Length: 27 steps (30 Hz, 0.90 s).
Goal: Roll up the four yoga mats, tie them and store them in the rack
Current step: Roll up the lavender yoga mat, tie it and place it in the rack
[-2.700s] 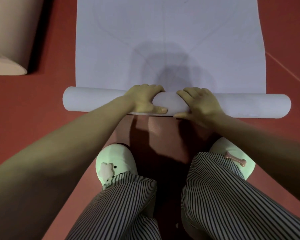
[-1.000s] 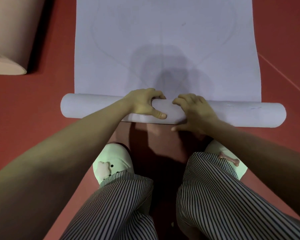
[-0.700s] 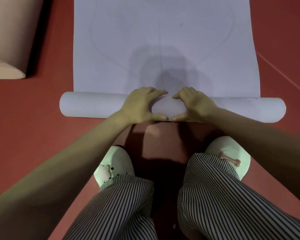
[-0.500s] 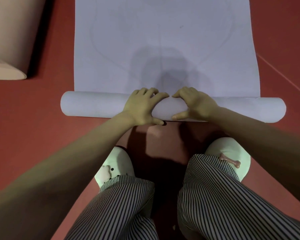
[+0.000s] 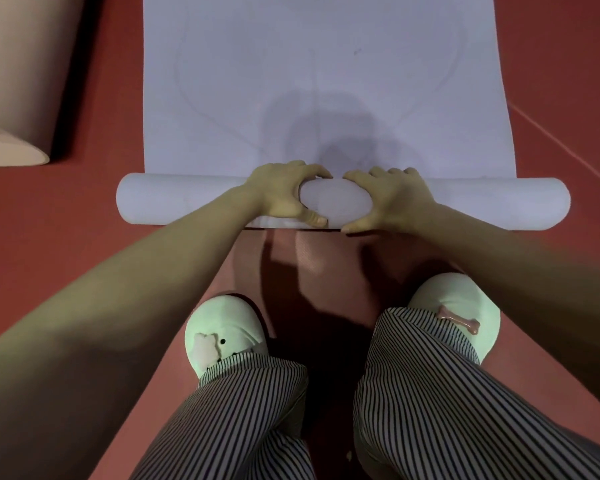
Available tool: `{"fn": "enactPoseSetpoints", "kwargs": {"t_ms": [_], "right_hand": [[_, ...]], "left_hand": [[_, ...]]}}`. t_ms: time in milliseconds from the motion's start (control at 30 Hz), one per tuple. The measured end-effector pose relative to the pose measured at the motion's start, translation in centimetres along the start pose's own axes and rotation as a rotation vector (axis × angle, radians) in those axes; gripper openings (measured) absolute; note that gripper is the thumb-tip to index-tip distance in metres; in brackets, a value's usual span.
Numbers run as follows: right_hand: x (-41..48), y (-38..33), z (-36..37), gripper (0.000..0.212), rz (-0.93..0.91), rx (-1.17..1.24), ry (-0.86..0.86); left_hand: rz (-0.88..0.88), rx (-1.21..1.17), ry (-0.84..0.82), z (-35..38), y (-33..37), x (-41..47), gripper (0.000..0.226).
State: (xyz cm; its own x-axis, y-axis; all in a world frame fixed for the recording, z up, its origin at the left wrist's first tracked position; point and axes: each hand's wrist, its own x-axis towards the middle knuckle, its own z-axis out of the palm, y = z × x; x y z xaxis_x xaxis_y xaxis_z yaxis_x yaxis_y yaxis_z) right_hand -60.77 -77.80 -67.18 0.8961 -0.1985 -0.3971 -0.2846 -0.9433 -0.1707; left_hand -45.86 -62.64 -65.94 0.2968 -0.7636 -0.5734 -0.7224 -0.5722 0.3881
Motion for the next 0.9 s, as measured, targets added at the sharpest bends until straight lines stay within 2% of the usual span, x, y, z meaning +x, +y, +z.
{"fn": "enactPoseSetpoints", "kwargs": {"t_ms": [233, 367, 433, 500, 567, 600, 667, 733, 767, 833, 867, 900], "right_hand": [[0.2, 0.4, -1.3, 0.081, -0.016, 0.214, -0.252], [-0.2, 0.2, -1.2, 0.081, -0.013, 0.251, -0.348], [0.0, 0.1, -1.6, 0.081, -0.029, 0.245, -0.354], [0.4, 0.4, -2.1, 0.082, -0.018, 0.292, -0.388], [0.8, 0.6, -2.4, 0.08, -0.017, 0.348, -0.434], [0.8, 0.6, -2.3, 0.079, -0.027, 0.357, -0.446], [0.7, 0.6, -2.0, 0.079, -0.023, 0.328, -0.449], [0.4, 0.5, -1.5, 0.079, -0.017, 0.256, -0.388], [0.2, 0.5, -1.1, 0.076, -0.063, 0.191, -0.261], [-0.4, 0.8, 0.4, 0.072, -0.239, 0.063, 0.161], [-0.9, 0.9, 1.0, 0.072, -0.269, 0.016, 0.294], [-1.3, 0.8, 1.4, 0.072, -0.262, -0.004, 0.342]], "left_hand": [[-0.031, -0.142, -0.093, 0.2, 0.3, -0.6, 0.069], [-0.002, -0.134, -0.144, 1.2, 0.4, -1.4, 0.079], [0.099, -0.009, -0.045, 1.6, 0.2, -1.8, 0.088], [0.221, 0.114, 0.152, 2.9, 0.2, -2.3, 0.096], [0.261, 0.193, 0.333, 4.3, 0.9, -2.8, 0.099], [0.229, 0.225, 0.351, 4.6, 1.4, -3.0, 0.1], [0.129, 0.261, 0.267, 4.8, 1.9, -2.7, 0.1], [0.096, 0.221, 0.224, 4.3, 1.8, -2.3, 0.099], [0.092, 0.186, 0.221, 4.0, 1.6, -2.1, 0.1], [0.093, 0.139, 0.19, 3.3, 1.5, -1.5, 0.103], [0.092, 0.128, 0.153, 2.8, 1.5, -1.2, 0.101], [0.079, 0.116, 0.106, 2.3, 1.5, -0.9, 0.096]]}}
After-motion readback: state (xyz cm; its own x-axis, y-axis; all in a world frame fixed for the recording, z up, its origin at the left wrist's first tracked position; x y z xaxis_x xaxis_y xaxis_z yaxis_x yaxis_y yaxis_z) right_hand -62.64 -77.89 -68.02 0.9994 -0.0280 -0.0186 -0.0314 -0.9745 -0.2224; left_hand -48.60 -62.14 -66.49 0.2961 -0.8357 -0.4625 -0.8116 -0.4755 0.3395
